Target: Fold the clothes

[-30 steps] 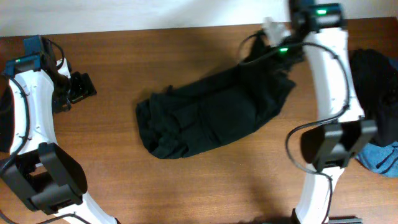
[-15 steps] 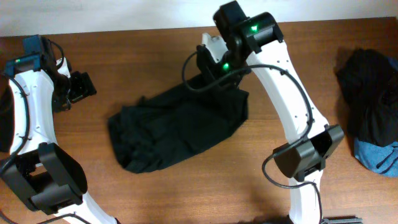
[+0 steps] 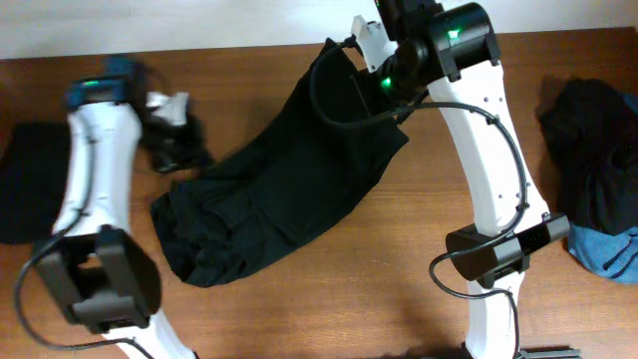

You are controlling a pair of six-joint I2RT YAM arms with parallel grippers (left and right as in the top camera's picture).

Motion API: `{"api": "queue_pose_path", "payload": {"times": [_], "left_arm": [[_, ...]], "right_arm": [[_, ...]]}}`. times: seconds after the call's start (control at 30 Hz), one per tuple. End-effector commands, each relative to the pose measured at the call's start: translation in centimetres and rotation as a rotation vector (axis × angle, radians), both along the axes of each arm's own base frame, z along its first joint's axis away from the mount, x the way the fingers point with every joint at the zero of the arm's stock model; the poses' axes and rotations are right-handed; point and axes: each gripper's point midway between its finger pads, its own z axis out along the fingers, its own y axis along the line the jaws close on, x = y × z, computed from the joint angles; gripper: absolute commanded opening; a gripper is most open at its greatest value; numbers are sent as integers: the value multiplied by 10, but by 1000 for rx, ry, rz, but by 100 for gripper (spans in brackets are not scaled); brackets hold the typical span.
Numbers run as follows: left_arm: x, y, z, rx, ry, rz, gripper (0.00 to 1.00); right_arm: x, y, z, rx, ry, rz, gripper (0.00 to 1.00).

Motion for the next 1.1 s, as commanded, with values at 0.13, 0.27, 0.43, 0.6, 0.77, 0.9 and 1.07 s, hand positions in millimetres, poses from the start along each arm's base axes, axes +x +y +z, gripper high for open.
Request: {"api": "queue_pose_path", "payload": {"times": [0.13,0.27,0.43,0.6,0.77,0.9,1.07], "left_arm": [[-25,-92,-4,42,11,-183,0],[-24,-106,-14,121,-3,-151,0],[-22,-120,-33,112,-7,-112,0],[-27,-116,-65,128,31,-53,0],[-16,-107,-95,171,-2,58,0],[-7,-110,-118,143,-54,100,0],[2,-121,-147,59,-141,146,0]], "right_arm": [[7,-3,6,6,-34,-16,4],[8,-4,5,3,-33,-19,4],[9,-8,5,2,-32,-27,4],[10,-15,4,-1,-23,-44,4],[10,-19,3,-4,-16,-51,4],[9,-19,3,-5,-15,-51,4],[8,-20,3,-7,-8,-51,4]]}}
